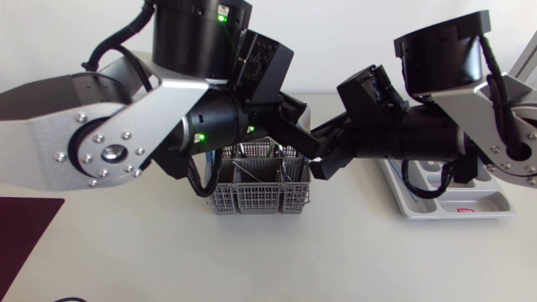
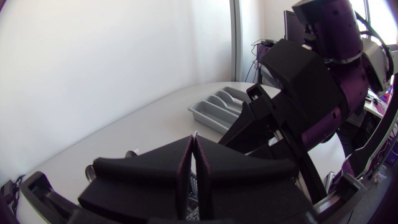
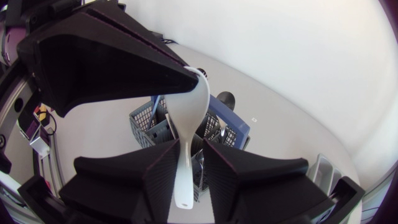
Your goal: Sort the cutlery from the basket into the organizer compartments.
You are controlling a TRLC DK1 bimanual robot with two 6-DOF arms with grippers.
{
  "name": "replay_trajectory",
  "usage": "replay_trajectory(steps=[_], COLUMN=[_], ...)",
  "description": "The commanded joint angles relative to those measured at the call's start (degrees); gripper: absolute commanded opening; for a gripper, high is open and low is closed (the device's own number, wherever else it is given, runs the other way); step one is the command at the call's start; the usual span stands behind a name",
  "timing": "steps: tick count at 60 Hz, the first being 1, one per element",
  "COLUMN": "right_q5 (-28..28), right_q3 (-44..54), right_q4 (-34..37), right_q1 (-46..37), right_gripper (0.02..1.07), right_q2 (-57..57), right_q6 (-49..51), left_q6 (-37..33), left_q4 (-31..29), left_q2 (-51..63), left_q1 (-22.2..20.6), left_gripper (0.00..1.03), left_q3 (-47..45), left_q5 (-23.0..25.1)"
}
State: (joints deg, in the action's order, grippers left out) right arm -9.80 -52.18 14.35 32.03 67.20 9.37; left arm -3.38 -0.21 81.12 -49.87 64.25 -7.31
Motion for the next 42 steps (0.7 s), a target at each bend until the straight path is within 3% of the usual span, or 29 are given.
replay_trajectory(steps=[1,6,17,29,36,42], right_q5=[0.49,-0.04,-0.57,-2.15,-2.59,-2.77], right_q3=[-0.99,-0.73,0.15,0.68,2.35,3.84], right_q4=[-0.37,-0.02,0.68,3.4,4.99,6.31], right_q1=[0.14,0.22,0.93,1.1,1.1,1.1], right_gripper=[0.13,0.12,0.1,0.1,0.1,0.1], right_q2=[0.56,0.3,-0.58,-1.63,-2.42,-3.65], right_q6=[-0.75,-0.4,0.48,1.62,2.85,3.91], left_q6=[1.36,1.44,1.71,1.88,2.41,2.59], left_q4=[-0.23,-0.14,-0.23,-0.32,-0.23,-0.23], left_q2=[1.14,1.14,0.97,0.35,-0.53,-1.58], left_q1=[0.47,0.56,1.09,2.14,3.28,3.81], left_gripper=[0.04,0.04,0.2,0.57,0.66,0.67], left_q3=[0.79,0.7,1.23,3.34,5.19,6.24], left_q5=[0.54,0.54,0.54,0.54,0.54,0.54])
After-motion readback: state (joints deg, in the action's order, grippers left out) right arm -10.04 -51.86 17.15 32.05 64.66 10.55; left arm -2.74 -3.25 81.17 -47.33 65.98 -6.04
